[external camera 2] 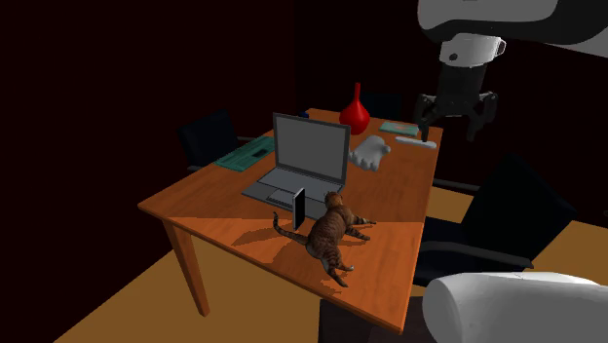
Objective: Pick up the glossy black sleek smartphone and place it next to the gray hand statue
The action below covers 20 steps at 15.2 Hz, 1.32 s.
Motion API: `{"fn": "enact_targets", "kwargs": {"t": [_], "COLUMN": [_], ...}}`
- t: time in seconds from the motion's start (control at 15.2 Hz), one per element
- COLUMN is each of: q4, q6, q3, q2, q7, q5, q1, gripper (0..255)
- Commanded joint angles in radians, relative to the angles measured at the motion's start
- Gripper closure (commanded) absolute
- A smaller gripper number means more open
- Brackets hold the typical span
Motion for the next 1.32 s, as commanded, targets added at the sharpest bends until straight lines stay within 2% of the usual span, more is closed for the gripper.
{"fn": "enact_targets", "kwargs": {"t": [0.0,0.59,0.92,1.25], "q4": [0.0,-0.124,-0.141,-0.12], "q6": [0.0,0.17,0.279,0.393], "q3": [0.0,0.191,0.305,0.424], "q2": [0.0,0.029,0.104,0.219], "q7": [0.0,0.276,0.429,0.586], "q5": [0.0,0.129,0.185,0.212], "q1": [0.0,0.034,0.046,0.042], "gripper": [0,0,0,0]}}
